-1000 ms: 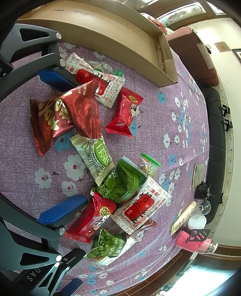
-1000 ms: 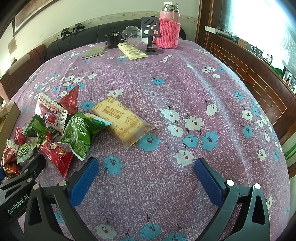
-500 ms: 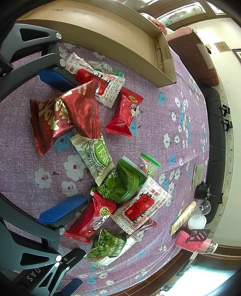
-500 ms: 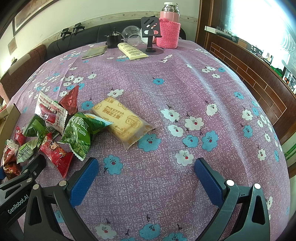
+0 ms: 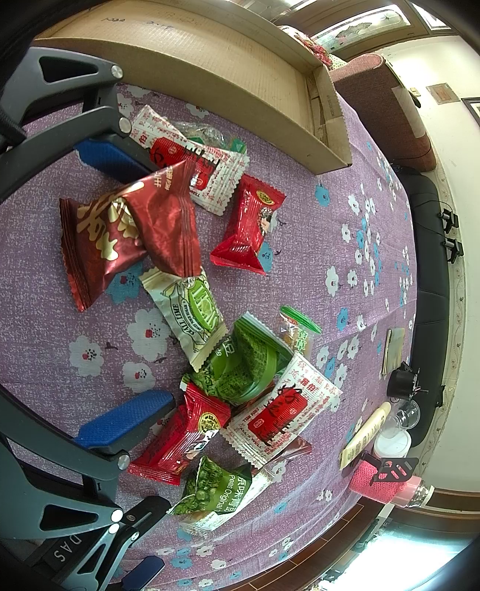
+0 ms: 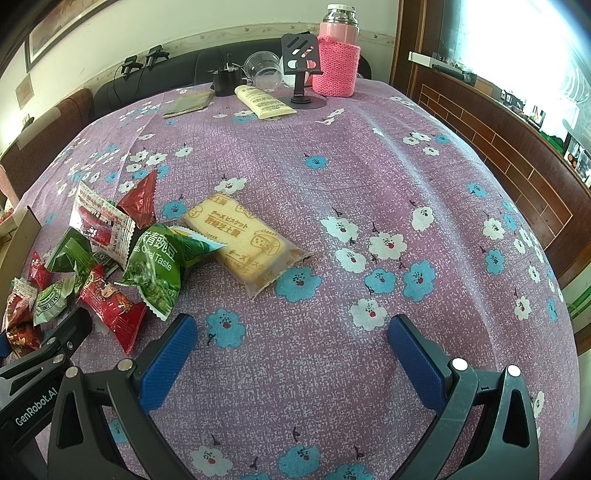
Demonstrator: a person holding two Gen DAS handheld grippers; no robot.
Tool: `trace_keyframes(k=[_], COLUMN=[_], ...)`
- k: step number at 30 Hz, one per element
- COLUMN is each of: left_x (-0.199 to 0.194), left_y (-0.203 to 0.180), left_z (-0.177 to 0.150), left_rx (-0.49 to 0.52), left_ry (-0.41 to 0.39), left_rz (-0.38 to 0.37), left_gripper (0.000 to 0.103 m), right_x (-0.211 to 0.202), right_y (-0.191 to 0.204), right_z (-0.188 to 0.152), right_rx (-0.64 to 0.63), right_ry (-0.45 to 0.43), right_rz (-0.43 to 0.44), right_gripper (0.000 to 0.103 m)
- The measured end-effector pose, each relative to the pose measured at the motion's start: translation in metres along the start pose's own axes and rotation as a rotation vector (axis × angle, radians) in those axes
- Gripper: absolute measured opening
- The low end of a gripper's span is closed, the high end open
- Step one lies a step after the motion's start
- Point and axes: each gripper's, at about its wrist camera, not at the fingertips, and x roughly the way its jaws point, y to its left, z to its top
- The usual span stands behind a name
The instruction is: Organize snacks
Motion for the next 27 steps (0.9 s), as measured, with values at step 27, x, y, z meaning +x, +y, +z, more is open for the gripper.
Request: trace_keyframes(k=[27], left_x=[-0.055], left_y=[0.001], left_z=[-0.051], left_rx=[0.179], left_ry=[0.107], left_rz=[-0.205], left_gripper=[0.081], right_x=[-0.009], right_y=[-0.003], right_z=[-0.007], right_rx=[-0.055], right_ry=[0.053], right_rz=[0.035], right_gripper=[0.103])
